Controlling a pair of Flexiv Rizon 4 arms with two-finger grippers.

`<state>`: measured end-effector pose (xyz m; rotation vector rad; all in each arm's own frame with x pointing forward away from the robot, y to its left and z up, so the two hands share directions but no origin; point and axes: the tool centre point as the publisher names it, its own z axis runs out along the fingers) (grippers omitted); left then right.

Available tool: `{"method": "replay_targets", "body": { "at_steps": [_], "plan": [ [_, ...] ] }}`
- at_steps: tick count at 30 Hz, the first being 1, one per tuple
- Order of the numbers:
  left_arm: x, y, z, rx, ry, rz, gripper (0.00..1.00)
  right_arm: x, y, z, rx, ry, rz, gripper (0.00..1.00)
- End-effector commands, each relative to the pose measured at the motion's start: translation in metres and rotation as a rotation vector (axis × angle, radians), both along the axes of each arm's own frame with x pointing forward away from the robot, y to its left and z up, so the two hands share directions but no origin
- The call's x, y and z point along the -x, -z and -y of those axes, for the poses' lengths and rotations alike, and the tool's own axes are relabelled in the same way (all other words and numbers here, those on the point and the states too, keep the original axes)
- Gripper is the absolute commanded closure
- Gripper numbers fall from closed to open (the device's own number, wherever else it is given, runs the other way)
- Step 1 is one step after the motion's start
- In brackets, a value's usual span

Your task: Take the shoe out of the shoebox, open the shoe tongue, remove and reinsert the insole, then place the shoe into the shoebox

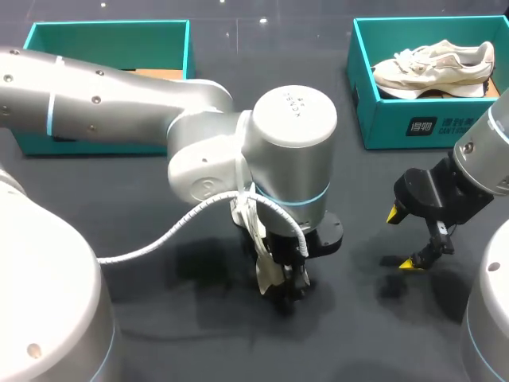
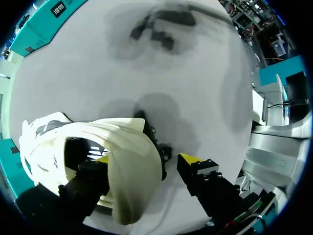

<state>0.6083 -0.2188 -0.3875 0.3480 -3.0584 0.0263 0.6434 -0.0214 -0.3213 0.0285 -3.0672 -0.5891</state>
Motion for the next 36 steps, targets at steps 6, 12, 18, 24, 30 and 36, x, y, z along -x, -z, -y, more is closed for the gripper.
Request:
{"method": "replay_targets", "body": {
  "at_steps": [6,12,18,24,30,36],
  "plan": [
    [0.002,0.003,0.004,-0.008,-0.013,0.005,0.51,0.002,0.000,0.000,0.002,0.002,0.003,0.00],
    [0.003,0.004,0.004,-0.011,-0.021,-0.005,0.90,0.002,0.000,0.000,0.002,0.002,0.003,0.00],
    [0.003,0.001,0.000,-0.001,-0.026,-0.014,1.00,0.002,0.000,0.000,0.002,0.002,0.003,0.00],
    [0.001,-0.014,-0.006,0.012,-0.027,-0.009,1.00,0.002,0.000,0.000,0.002,0.002,0.003,0.00],
    [-0.004,-0.040,-0.011,0.016,-0.008,0.007,1.00,0.002,0.000,0.000,0.002,0.002,0.003,0.00],
    [-0.011,-0.072,-0.022,0.018,0.030,-0.015,1.00,0.002,0.000,0.000,0.002,0.002,0.003,0.00]
  ]
}}
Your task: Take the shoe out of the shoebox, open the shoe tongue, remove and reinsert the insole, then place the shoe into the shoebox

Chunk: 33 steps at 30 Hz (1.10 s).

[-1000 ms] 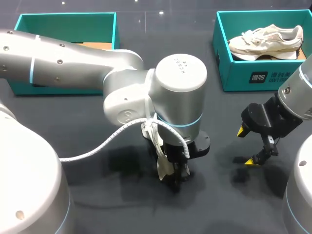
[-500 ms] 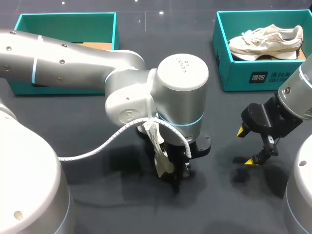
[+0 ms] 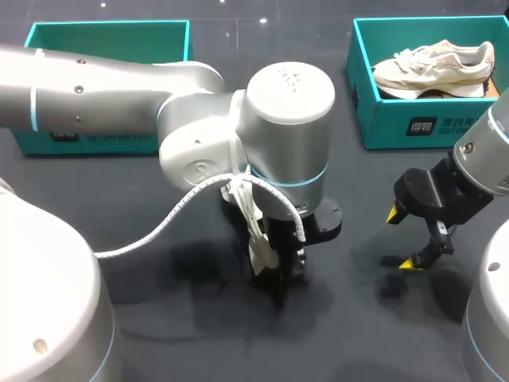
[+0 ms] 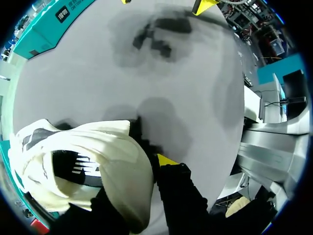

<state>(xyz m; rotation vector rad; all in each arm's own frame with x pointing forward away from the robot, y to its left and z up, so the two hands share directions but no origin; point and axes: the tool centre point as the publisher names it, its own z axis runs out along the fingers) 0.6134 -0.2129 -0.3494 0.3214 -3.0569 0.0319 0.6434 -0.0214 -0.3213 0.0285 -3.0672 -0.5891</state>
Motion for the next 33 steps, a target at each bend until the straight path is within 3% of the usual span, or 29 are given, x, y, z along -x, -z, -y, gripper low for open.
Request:
{"method": "replay_targets", "body": {
  "at_steps": [1,14,27,33],
  "plan": [
    [-0.008,-0.040,-0.018,0.011,0.013,-0.012,1.00,0.002,0.000,0.000,0.002,0.002,0.003,0.00],
    [-0.037,-0.117,-0.053,0.031,0.093,-0.060,1.00,0.002,0.000,0.000,0.002,0.002,0.003,0.00],
    [-0.087,-0.177,-0.084,0.010,0.089,-0.006,1.00,0.002,0.000,0.000,0.002,0.002,0.003,0.00],
    [-0.115,-0.194,-0.105,0.018,0.116,-0.028,1.00,0.002,0.000,0.000,0.002,0.002,0.003,0.00]
  ]
}}
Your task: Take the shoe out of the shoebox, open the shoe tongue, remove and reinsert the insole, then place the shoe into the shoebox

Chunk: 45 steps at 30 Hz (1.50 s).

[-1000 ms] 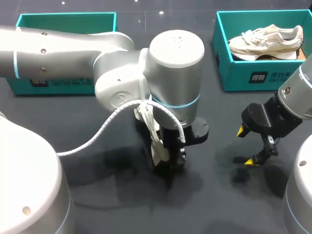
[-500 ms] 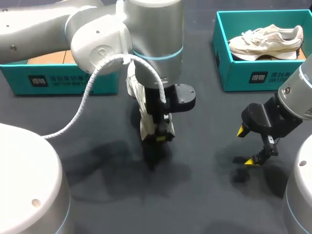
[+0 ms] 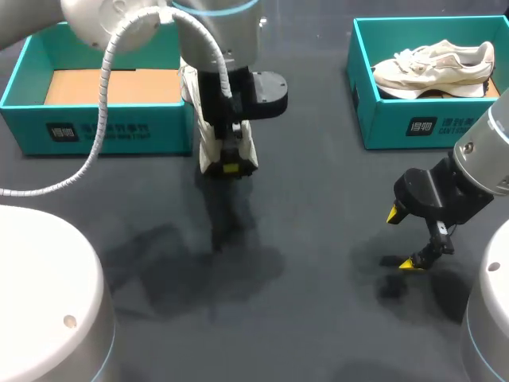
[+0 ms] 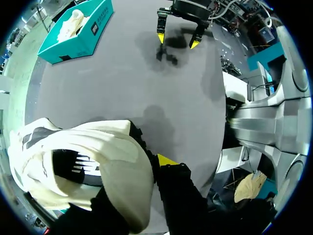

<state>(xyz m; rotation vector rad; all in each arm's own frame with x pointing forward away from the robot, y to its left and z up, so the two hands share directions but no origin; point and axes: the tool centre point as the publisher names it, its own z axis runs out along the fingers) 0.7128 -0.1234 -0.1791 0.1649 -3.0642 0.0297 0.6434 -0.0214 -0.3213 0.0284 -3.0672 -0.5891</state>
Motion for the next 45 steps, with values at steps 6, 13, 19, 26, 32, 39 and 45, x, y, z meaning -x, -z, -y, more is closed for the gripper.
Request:
{"method": "replay_targets", "body": {
  "at_steps": [6,13,19,26,32,39,45],
  "plan": [
    [-0.047,-0.035,-0.040,0.015,0.013,-0.025,1.00,0.002,0.000,0.000,0.002,0.002,0.003,0.00],
    [-0.087,-0.042,-0.075,-0.012,0.029,-0.036,1.00,0.002,0.000,0.000,0.002,0.002,0.003,0.00],
    [-0.123,-0.039,-0.109,-0.015,0.030,-0.060,1.00,0.002,0.000,0.000,0.002,0.002,0.003,0.00],
    [-0.161,-0.031,-0.147,-0.038,0.013,-0.082,1.00,0.002,0.000,0.000,0.002,0.002,0.003,0.00],
    [-0.180,-0.027,-0.168,-0.055,0.017,-0.088,1.00,0.002,0.000,0.000,0.002,0.002,0.003,0.00],
    [-0.180,-0.027,-0.168,-0.055,0.017,-0.088,1.00,0.002,0.000,0.000,0.002,0.002,0.003,0.00],
    [-0.180,-0.027,-0.168,-0.055,0.017,-0.088,1.00,0.002,0.000,0.000,0.002,0.002,0.003,0.00]
  ]
}}
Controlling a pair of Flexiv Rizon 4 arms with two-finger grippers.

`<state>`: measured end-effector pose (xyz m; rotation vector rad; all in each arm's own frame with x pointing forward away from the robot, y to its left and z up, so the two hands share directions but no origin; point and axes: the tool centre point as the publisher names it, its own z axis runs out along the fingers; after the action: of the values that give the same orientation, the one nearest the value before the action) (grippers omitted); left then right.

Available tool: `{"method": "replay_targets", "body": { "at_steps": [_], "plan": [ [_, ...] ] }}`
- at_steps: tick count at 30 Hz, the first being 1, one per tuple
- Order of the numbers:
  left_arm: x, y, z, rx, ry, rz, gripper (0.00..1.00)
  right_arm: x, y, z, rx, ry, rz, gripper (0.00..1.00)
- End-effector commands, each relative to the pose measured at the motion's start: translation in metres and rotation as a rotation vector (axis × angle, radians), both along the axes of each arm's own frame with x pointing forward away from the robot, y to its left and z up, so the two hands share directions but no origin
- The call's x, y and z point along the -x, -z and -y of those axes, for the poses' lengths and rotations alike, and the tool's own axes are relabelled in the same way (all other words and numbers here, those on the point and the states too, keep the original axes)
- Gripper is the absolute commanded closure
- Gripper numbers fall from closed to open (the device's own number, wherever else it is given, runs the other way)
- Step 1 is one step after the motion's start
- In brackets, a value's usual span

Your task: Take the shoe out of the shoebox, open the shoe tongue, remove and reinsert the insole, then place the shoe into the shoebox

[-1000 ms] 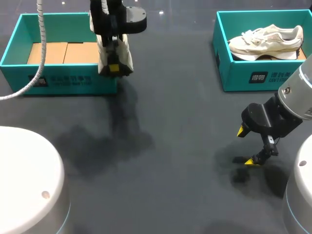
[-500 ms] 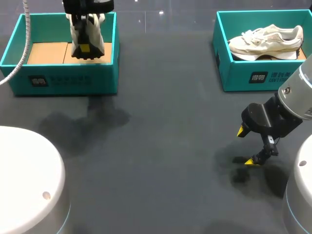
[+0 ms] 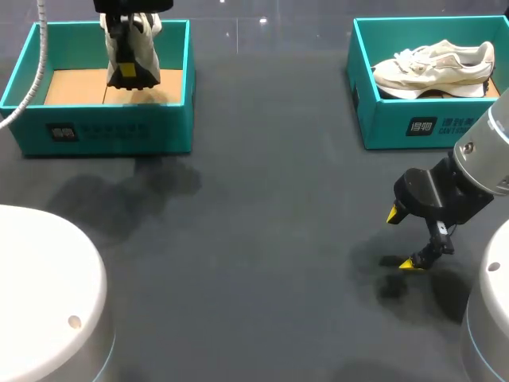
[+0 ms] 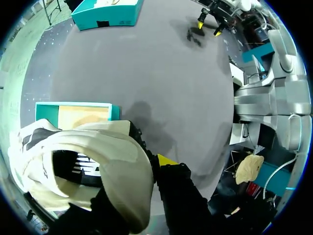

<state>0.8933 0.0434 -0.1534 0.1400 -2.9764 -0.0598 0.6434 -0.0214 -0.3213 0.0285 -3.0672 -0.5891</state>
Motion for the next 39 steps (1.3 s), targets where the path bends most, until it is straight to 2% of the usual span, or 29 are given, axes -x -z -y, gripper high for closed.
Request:
{"method": "replay_targets", "body": {
  "at_steps": [1,5,8,12,16,21,28,39],
  "plan": [
    [0.001,-0.002,-0.001,-0.001,0.001,0.003,1.00,0.002,0.000,0.000,0.002,0.002,0.003,0.00],
    [-0.003,-0.002,-0.006,-0.001,0.000,0.010,1.00,0.002,0.000,0.000,0.002,0.002,0.003,0.00],
    [-0.023,-0.004,-0.025,0.011,-0.004,-0.025,1.00,0.002,0.000,0.000,0.002,0.002,0.003,0.00],
    [-0.060,-0.008,-0.063,0.049,-0.063,-0.067,1.00,0.002,0.000,0.000,0.002,0.002,0.003,0.00],
    [-0.086,-0.012,-0.096,0.051,-0.098,-0.037,1.00,0.002,0.000,0.000,0.002,0.002,0.003,0.00],
    [-0.116,-0.009,-0.133,-0.003,-0.074,0.013,1.00,0.002,0.000,0.000,0.002,0.002,0.003,0.00],
    [-0.137,-0.002,-0.167,0.000,0.010,0.008,1.00,0.002,0.000,0.000,0.002,0.002,0.003,0.00],
    [-0.155,-0.001,-0.191,0.015,0.168,0.036,1.00,0.002,0.000,0.000,0.002,0.002,0.003,0.00]
  ]
}}
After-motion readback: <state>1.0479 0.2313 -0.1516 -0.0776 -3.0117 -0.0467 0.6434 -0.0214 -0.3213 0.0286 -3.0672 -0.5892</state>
